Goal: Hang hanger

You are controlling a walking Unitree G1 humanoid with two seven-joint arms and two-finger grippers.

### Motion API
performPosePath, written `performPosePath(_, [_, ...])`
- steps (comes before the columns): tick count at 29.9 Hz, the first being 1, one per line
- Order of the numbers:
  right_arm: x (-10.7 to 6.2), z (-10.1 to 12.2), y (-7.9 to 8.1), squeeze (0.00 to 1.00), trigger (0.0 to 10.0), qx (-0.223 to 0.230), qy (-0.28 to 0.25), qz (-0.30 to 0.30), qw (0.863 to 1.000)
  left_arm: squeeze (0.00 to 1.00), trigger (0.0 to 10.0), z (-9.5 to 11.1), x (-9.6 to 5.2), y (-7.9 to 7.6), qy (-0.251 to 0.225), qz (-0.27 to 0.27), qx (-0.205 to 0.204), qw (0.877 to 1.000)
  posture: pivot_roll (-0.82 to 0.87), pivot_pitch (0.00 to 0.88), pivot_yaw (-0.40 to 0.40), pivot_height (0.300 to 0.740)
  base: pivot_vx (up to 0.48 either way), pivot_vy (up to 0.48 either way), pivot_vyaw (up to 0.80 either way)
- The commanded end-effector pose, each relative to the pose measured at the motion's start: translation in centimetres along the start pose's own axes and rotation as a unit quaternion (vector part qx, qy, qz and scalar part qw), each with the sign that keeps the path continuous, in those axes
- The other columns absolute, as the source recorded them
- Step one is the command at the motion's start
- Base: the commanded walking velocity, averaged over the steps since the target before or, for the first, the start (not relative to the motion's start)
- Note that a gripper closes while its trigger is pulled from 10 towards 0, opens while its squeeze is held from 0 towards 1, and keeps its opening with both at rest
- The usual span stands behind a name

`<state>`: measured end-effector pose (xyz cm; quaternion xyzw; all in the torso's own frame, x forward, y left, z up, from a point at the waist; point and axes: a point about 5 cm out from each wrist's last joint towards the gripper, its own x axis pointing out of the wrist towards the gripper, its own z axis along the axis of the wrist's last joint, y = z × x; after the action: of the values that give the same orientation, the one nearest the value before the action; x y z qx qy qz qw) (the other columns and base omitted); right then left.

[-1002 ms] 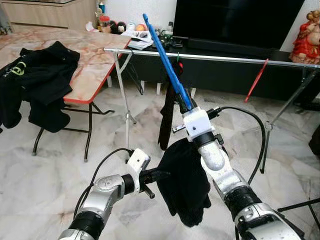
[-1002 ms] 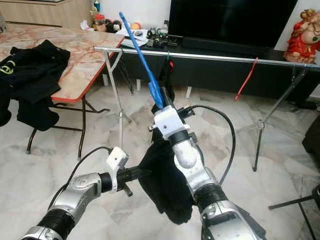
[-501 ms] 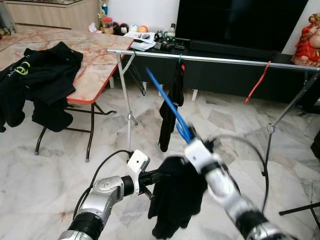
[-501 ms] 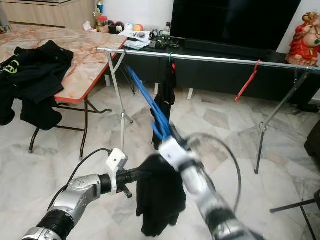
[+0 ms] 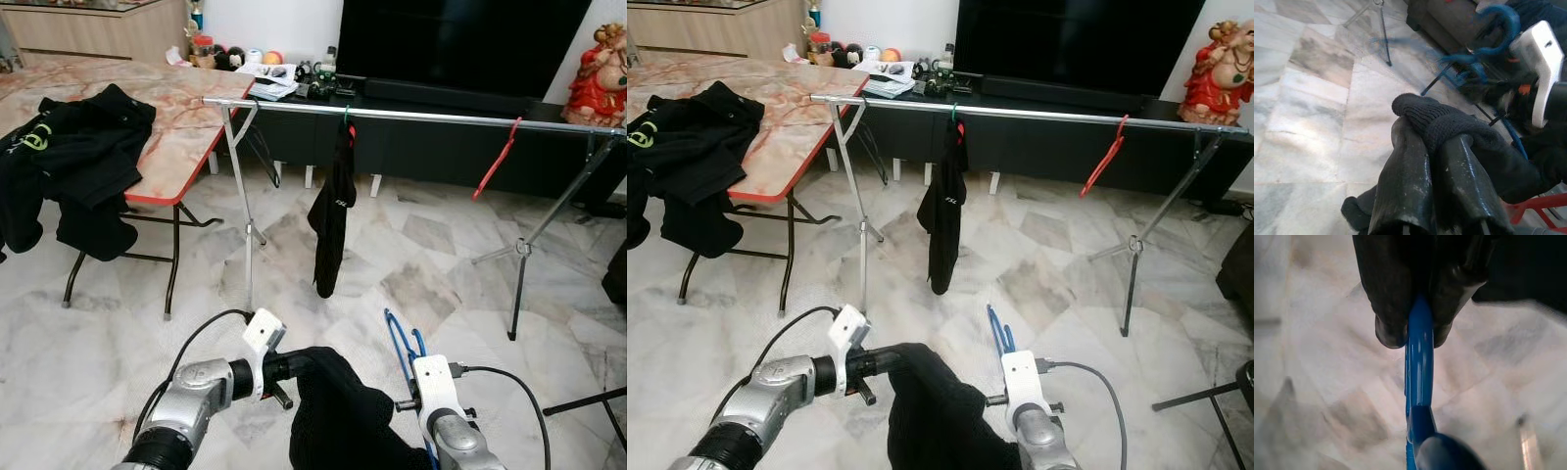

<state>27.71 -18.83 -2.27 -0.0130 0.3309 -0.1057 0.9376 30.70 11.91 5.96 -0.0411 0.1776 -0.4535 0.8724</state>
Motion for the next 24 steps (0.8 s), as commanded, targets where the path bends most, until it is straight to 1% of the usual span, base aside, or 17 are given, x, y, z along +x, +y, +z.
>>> performPosePath(1, [-0.4,-2.7,-2.2,0.0,10.0,0.096,0.062,-0.067,0.991,0.0,0.0,-0.2,-1.1,0.6,0.015,0.007,0.014,1.0,0.09,0.041,-0.06,0.74,0.0,0.0,0.0])
performPosePath(3, [-0.6,-3.5,-2.3,0.0,10.0,0.13,0.076,-0.074,0.986,0.0,0.0,-0.8,-1.3,0.5,0.035,0.002,0.017,0.999,0.09,0.041,-0.06,0.74,0.0,0.0,0.0])
performPosePath(4, [-0.8,-4.4,-2.3,0.0,10.0,0.156,0.091,-0.079,0.98,0.0,0.0,-1.8,-1.5,0.5,0.063,0.011,0.022,0.998,0.1,0.043,-0.058,0.74,0.0,0.0,0.0])
performPosePath(5, [-0.8,-4.4,-2.3,0.0,10.0,0.156,0.091,-0.079,0.98,0.0,0.0,-1.8,-1.5,0.5,0.063,0.011,0.022,0.998,0.1,0.043,-0.058,0.74,0.0,0.0,0.0])
performPosePath(6, [-1.0,-5.0,-2.3,0.0,10.0,0.179,0.104,-0.074,0.976,0.0,0.0,-2.8,-1.7,0.7,0.101,0.028,0.029,0.994,0.1,0.044,-0.057,0.74,0.0,0.0,0.0])
performPosePath(7, [-1.0,-5.2,-2.1,0.0,10.0,0.193,0.11,-0.066,0.973,0.0,0.8,-3.7,-1.9,1.0,0.132,0.053,0.036,0.989,0.1,0.044,-0.056,0.74,0.0,0.0,0.0])
performPosePath(8, [-1.0,-5.2,-2.1,0.0,10.0,0.196,0.111,-0.064,0.972,0.0,0.8,-4.0,-2.0,1.1,0.138,0.059,0.037,0.988,0.1,0.044,-0.056,0.74,0.0,0.0,0.0])
performPosePath(9, [-1.0,-5.3,-2.0,0.0,10.0,0.202,0.113,-0.06,0.971,0.0,3.1,-4.3,-2.0,1.1,0.147,0.066,0.036,0.986,0.1,0.044,-0.056,0.74,0.0,0.0,0.0])
performPosePath(10, [-1.0,-5.3,-1.9,0.0,10.0,0.206,0.113,-0.058,0.97,0.0,6.9,-4.7,-2.1,1.2,0.155,0.074,0.035,0.984,0.1,0.044,-0.056,0.74,0.0,0.0,0.0])
performPosePath(11, [-1.0,-5.1,-1.8,0.0,10.0,0.21,0.105,-0.056,0.97,0.0,10.0,-5.6,-2.2,1.2,0.172,0.091,0.02,0.981,0.1,0.043,-0.054,0.74,0.0,0.0,0.0])
performPosePath(14, [-0.8,-4.1,-1.2,0.0,10.0,0.207,0.081,-0.027,0.975,0.0,10.0,-6.8,-2.2,0.6,0.176,0.081,-0.011,0.981,0.1,0.042,-0.052,0.74,0.0,0.0,0.0])
performPosePath(16, [-0.6,-3.1,-0.2,0.0,10.0,0.205,0.059,0.02,0.977,0.0,10.0,-7.8,-2.2,-0.1,0.183,0.067,-0.033,0.98,0.1,0.041,-0.052,0.74,0.0,0.0,0.0])
performPosePath(18, [-0.6,-2.9,0.9,0.0,10.0,0.169,0.064,0.067,0.981,0.0,10.0,-7.8,-2.1,-0.4,0.169,0.053,-0.055,0.983,0.1,0.041,-0.052,0.74,0.0,0.0,0.0])
performPosePath(19, [-0.8,-3.3,2.0,0.0,10.0,0.094,0.083,0.116,0.985,0.0,10.0,-7.6,-1.8,-0.8,0.144,0.041,-0.071,0.986,0.1,0.041,-0.052,0.74,0.0,0.0,0.0])
performPosePath(21, [-1.0,-3.4,2.7,0.0,10.0,0.044,0.087,0.149,0.984,0.0,10.0,-7.3,-1.5,-1.0,0.128,0.034,-0.074,0.988,0.1,0.039,-0.052,0.74,0.0,0.0,0.0])
performPosePath(22, [-1.1,-3.3,3.3,0.0,10.0,0.022,0.085,0.181,0.98,0.0,10.0,-6.9,-1.3,-1.0,0.114,0.033,-0.077,0.99,0.1,0.039,-0.052,0.74,0.0,0.0,0.0])
performPosePath(24, [-1.2,-3.0,3.9,0.0,10.0,0.01,0.08,0.216,0.973,0.0,10.0,-6.4,-1.1,-0.9,0.097,0.035,-0.087,0.991,0.11,0.038,-0.055,0.74,0.0,0.0,0.0])
